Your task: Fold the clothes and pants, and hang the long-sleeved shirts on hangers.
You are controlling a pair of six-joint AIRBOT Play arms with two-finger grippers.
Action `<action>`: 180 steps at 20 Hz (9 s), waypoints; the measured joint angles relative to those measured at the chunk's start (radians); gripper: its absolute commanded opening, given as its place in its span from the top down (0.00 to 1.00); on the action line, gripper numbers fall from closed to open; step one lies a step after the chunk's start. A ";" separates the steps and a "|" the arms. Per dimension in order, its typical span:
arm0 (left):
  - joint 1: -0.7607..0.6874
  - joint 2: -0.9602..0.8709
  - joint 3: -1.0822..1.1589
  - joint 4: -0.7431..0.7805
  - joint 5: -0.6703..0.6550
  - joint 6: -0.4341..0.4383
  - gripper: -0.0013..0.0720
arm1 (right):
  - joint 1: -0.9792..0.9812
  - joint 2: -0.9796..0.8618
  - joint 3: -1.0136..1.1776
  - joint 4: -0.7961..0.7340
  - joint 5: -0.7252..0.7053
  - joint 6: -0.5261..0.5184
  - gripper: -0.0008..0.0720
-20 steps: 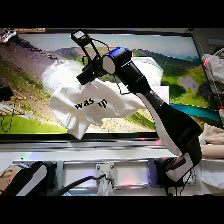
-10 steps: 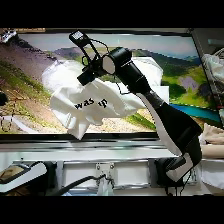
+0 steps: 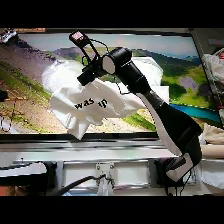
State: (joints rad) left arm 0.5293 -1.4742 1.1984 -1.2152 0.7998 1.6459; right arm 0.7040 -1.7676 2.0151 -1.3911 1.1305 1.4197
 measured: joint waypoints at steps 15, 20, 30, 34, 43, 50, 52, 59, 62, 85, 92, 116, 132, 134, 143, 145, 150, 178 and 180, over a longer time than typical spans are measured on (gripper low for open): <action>0.055 -0.048 0.012 -0.023 0.030 0.004 0.79 | 0.000 0.000 0.000 0.000 -0.013 0.003 0.95; 0.056 -0.049 0.012 -0.023 0.011 0.024 0.96 | 0.000 0.000 0.000 0.000 -0.016 0.008 0.95; -0.005 0.001 0.026 -0.027 -0.034 0.038 0.96 | 0.000 0.000 0.000 0.000 -0.022 0.008 0.95; -0.081 0.088 0.109 -0.092 -0.066 0.037 0.96 | 0.000 0.000 0.000 0.000 -0.028 0.010 0.95; -0.272 0.486 0.214 -0.346 0.030 0.037 0.97 | 0.000 0.000 0.000 -0.019 -0.050 0.059 0.95; -0.389 0.963 0.000 -0.805 0.308 0.278 0.97 | 0.000 0.002 0.000 -0.041 -0.001 0.089 0.95; -0.406 1.063 -0.075 -0.903 0.364 0.340 0.97 | 0.000 0.006 0.000 -0.041 0.035 0.090 0.95; -0.420 1.185 -0.389 -1.033 0.282 0.351 0.97 | 0.000 0.050 0.000 -0.041 0.085 0.090 0.95; -0.421 1.194 -0.481 -1.073 0.218 0.380 0.97 | 0.000 0.059 0.000 -0.057 0.105 0.082 0.95; -0.421 1.188 -0.293 -1.135 0.467 0.691 0.97 | -0.017 0.064 0.000 -0.076 0.165 0.048 0.95; -0.421 1.096 -0.235 -1.094 0.446 0.805 0.97 | -0.018 0.064 0.000 -0.056 0.168 0.049 0.95; -0.465 0.434 -0.263 -1.650 0.481 0.962 0.97 | -0.018 0.177 0.000 -0.101 0.202 0.026 0.95; -0.544 0.108 -0.035 -1.767 0.454 1.129 0.97 | -0.019 0.238 0.000 -0.132 0.223 0.036 0.95; -0.544 0.100 -0.019 -1.768 0.444 1.127 0.97 | -0.019 0.238 0.000 -0.131 0.214 0.044 0.95; -0.540 0.098 0.023 -1.768 0.443 1.116 0.97 | -0.019 0.238 0.000 -0.159 0.167 0.053 0.95; -0.536 0.108 0.048 -1.769 0.453 1.114 0.97 | -0.027 0.238 0.000 -0.200 0.160 0.053 0.95; -0.525 0.121 0.100 -1.769 0.503 1.094 0.97 | -0.069 0.238 0.000 -0.248 0.143 0.053 0.95; -0.441 -0.068 0.116 -1.772 0.644 1.088 0.97 | 0.158 0.220 -0.004 -0.221 0.040 0.026 0.95; -0.441 -0.084 0.116 -1.772 0.680 1.098 0.97 | 0.161 0.220 -0.004 -0.223 0.040 0.027 0.95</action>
State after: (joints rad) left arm 0.0879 -1.5585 1.3148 -2.9875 1.4796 2.7441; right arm 0.8646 -1.5475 2.0113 -1.6138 1.1702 1.4467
